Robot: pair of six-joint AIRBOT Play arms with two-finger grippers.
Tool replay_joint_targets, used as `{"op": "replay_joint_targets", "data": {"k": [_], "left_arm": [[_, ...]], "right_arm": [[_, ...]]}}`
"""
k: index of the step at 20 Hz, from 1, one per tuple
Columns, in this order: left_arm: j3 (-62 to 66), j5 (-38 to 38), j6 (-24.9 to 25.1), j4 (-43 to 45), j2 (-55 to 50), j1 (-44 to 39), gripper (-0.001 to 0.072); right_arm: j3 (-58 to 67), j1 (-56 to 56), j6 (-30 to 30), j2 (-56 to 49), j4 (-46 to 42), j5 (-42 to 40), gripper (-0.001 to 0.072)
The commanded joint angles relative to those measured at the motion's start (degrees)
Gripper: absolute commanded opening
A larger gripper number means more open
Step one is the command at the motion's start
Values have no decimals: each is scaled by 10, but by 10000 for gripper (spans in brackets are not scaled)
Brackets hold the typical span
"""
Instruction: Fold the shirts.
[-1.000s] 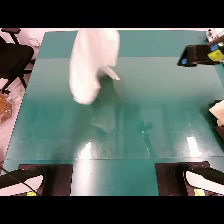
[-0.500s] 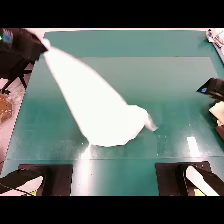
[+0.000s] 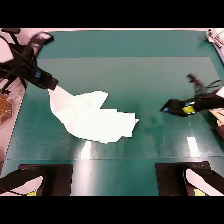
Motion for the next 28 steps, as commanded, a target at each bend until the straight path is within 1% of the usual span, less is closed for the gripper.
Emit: {"op": "replay_joint_targets", "data": {"k": [1,3,5,7,10,11,12,14,17,20,23,25,28], "left_arm": [[-42,16,0,7,1,0,21],[-42,17,4,7,1,0,21],[-42,19,11,7,1,0,21],[-42,18,19,7,1,0,20],[-42,19,19,7,1,0,21],[-42,19,19,7,1,0,21],[-42,19,19,7,1,0,21],[-42,19,19,7,1,0,21],[-42,17,16,4,2,0,20],[-14,14,15,9,7,0,20],[61,41,11,78,45,1,20],[128,59,-9,128,83,1,20],[212,73,-18,130,142,1,20]], "right_arm": [[-16,127,-10,-60,66,-51,702],[-15,184,-31,-78,119,-131,661],[-15,215,-33,-94,162,-188,661],[-15,220,-36,-111,193,-202,661],[-15,220,-43,-136,203,-202,661],[-15,220,-44,-143,203,-202,626],[-15,220,-50,-149,204,-202,509],[-15,220,-65,-147,219,-206,29],[-12,213,-95,-116,273,-206,22],[34,182,-97,-50,276,-205,21],[135,99,-97,28,276,-205,20],[203,27,-91,73,278,-203,19],[280,-69,-91,135,279,-166,20]]}}
